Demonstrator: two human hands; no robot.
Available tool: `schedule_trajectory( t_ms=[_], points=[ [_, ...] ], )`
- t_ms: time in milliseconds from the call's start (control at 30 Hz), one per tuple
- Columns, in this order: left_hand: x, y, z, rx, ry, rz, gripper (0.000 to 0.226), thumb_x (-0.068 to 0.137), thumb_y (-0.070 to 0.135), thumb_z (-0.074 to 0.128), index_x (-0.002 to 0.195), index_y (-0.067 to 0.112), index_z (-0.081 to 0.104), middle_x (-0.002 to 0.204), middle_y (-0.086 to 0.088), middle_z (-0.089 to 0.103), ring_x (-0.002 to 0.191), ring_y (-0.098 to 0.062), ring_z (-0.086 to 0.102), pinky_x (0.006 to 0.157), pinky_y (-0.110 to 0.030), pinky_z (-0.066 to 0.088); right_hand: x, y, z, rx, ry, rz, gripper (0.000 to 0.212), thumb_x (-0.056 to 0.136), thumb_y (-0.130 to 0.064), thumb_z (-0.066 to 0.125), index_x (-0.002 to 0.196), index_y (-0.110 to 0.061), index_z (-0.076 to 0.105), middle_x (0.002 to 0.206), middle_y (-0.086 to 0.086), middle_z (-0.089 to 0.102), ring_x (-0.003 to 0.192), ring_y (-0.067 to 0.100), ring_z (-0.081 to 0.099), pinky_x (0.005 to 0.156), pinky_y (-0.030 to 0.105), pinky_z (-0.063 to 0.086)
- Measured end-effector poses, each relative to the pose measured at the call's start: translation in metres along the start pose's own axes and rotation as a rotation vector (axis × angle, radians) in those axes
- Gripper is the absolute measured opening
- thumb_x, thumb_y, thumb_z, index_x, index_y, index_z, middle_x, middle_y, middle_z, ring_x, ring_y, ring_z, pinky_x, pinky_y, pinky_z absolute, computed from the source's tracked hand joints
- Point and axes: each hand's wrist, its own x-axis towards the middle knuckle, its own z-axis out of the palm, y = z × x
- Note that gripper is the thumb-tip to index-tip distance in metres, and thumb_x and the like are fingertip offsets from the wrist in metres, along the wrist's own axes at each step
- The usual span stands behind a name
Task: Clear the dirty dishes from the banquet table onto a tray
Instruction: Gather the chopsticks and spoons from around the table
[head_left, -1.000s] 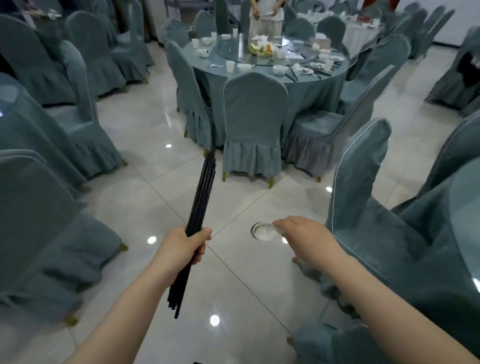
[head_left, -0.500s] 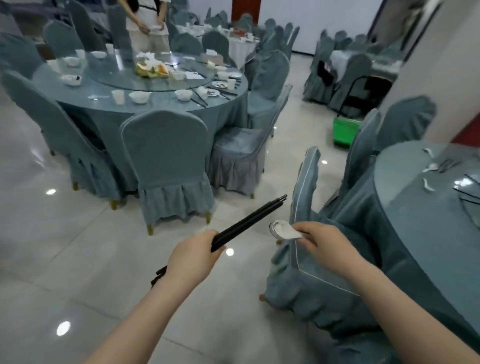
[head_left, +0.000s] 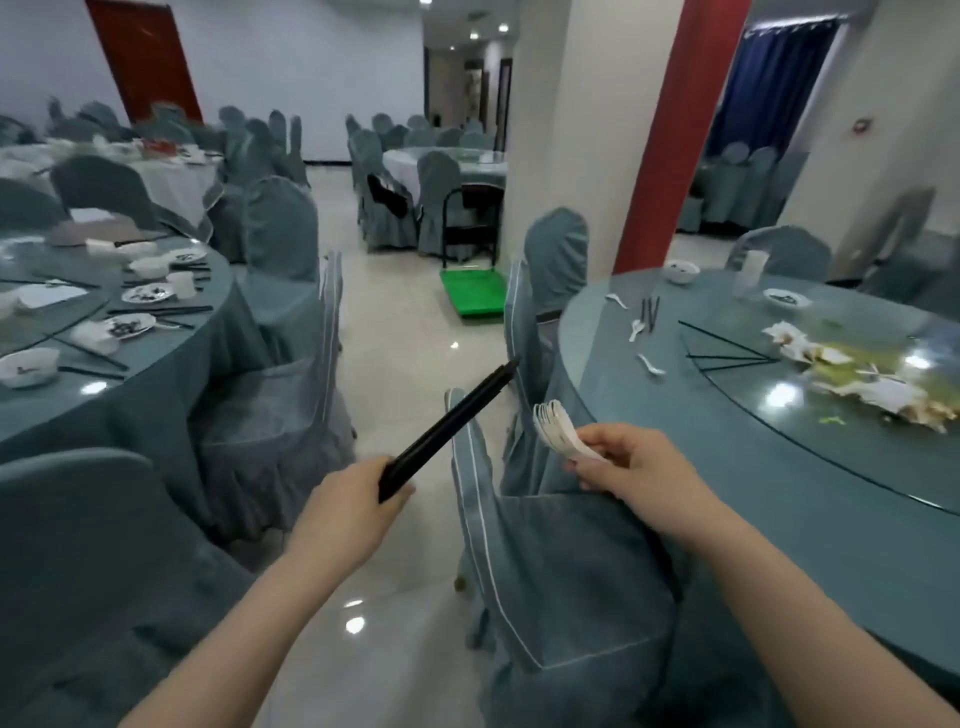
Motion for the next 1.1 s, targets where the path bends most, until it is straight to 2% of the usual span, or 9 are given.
schedule_trajectory(
  t_ms=[100,167,300,433,567,767,867,967,1100],
  points=[
    [0.074,0.0,-0.011,0.033,0.014,0.045,0.019,0.088,0.039,0.058,0.073,0.029,0.052,0.064,0.005,0.059,0.062,-0.01,0.056,0.055,-0.027,0.043,0.06,0.003,-0.01,0.039,0.098,0.009,0.028,0.084,-0.009,0.066,0.09,-0.036,0.071,0.086,0.002,0.073,0.077,0.018,0.067,0.081,0.033,0.053],
    [0.115,-0.001,-0.016,0.054,0.028,0.067,0.023,0.088,0.038,0.058,0.069,0.029,0.048,0.06,0.006,0.056,0.057,-0.006,0.051,0.048,-0.023,0.034,0.094,0.007,-0.011,0.056,0.134,0.026,0.026,0.083,-0.007,0.066,0.09,-0.031,0.072,0.084,0.008,0.072,0.074,0.018,0.065,0.081,0.038,0.052],
    [0.193,-0.008,-0.026,0.073,0.018,0.091,0.018,0.089,0.038,0.056,0.076,0.028,0.05,0.063,0.007,0.055,0.059,-0.008,0.05,0.049,-0.023,0.031,0.157,0.016,-0.003,0.137,0.169,0.116,0.028,0.084,0.0,0.064,0.088,-0.026,0.072,0.089,0.014,0.072,0.079,0.02,0.064,0.077,0.03,0.054],
    [0.267,-0.029,-0.027,0.007,-0.019,0.086,0.015,0.089,0.037,0.057,0.077,0.029,0.052,0.063,0.007,0.058,0.065,-0.014,0.057,0.052,-0.025,0.036,0.219,0.024,0.01,0.13,0.202,0.191,0.025,0.084,-0.003,0.065,0.089,-0.027,0.072,0.087,0.002,0.075,0.088,0.021,0.068,0.079,0.027,0.054],
    [0.351,-0.064,-0.029,-0.031,-0.046,0.075,0.015,0.089,0.038,0.056,0.079,0.026,0.053,0.066,0.005,0.06,0.068,-0.019,0.06,0.059,-0.031,0.044,0.294,0.033,0.028,0.055,0.314,0.215,0.026,0.084,-0.003,0.064,0.087,-0.028,0.071,0.082,-0.008,0.074,0.081,0.006,0.068,0.08,0.025,0.049],
    [0.473,-0.11,-0.029,-0.12,-0.147,0.08,0.019,0.089,0.036,0.056,0.074,0.023,0.054,0.064,-0.001,0.063,0.062,-0.023,0.06,0.062,-0.037,0.05,0.397,0.052,0.058,0.094,0.477,0.342,0.028,0.087,-0.002,0.059,0.087,-0.028,0.069,0.081,0.013,0.071,0.067,0.016,0.053,0.071,0.033,0.045],
    [0.534,-0.11,-0.023,-0.142,-0.185,0.126,0.016,0.089,0.037,0.056,0.079,0.025,0.057,0.066,0.0,0.064,0.065,-0.021,0.062,0.064,-0.038,0.052,0.43,0.065,0.06,0.144,0.566,0.382,0.028,0.089,-0.003,0.059,0.086,-0.03,0.067,0.077,0.002,0.072,0.061,0.008,0.057,0.069,0.022,0.05],
    [0.583,-0.1,-0.008,-0.17,-0.249,0.149,0.015,0.088,0.038,0.056,0.077,0.028,0.056,0.061,0.004,0.064,0.055,-0.01,0.063,0.051,-0.027,0.044,0.451,0.083,0.046,0.144,0.664,0.461,0.018,0.091,-0.004,0.056,0.09,-0.018,0.067,0.077,0.0,0.07,0.058,0.004,0.061,0.059,0.011,0.05],
    [0.648,-0.077,0.017,-0.125,-0.322,0.238,0.015,0.088,0.04,0.056,0.079,0.028,0.056,0.059,0.005,0.064,0.047,-0.003,0.061,0.048,-0.022,0.04,0.472,0.118,0.012,0.122,0.809,0.533,0.016,0.092,-0.008,0.055,0.093,-0.02,0.065,0.084,0.001,0.071,0.074,0.015,0.066,0.079,0.029,0.053]
  ],
)
